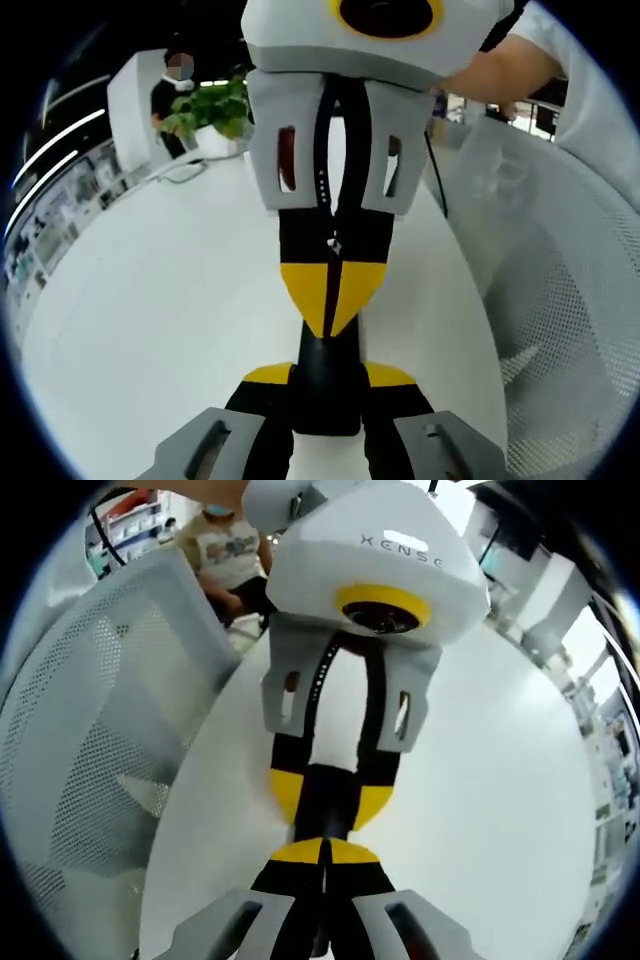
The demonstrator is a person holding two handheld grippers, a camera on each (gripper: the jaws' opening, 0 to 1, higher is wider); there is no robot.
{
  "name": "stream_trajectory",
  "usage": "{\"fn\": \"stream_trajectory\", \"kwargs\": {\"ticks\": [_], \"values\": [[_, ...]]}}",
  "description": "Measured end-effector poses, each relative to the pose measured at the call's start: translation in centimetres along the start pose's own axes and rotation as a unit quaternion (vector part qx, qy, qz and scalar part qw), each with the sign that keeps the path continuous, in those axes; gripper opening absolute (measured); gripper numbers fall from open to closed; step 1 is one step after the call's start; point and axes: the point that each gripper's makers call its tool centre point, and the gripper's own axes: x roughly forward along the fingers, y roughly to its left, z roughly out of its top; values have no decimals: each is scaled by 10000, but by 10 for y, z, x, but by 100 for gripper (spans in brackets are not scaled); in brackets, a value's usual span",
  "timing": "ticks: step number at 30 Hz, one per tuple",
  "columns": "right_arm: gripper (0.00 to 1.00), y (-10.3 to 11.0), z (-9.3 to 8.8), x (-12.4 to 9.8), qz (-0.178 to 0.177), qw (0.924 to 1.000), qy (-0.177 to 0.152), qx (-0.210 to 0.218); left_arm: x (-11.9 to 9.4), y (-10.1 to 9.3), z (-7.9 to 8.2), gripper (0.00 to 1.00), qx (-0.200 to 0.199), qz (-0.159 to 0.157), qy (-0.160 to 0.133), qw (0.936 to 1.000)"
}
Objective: Press the specified remote control buttons in sequence, fully releasing each button before pressing the next.
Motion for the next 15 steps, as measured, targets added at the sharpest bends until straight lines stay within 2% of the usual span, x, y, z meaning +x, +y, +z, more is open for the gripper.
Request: {"fn": "stream_trajectory", "kwargs": {"ticks": [15], "values": [[0, 1, -4, 6, 49, 10000, 56, -6, 0, 0, 0, 24, -10, -18, -52, 10000]]}}
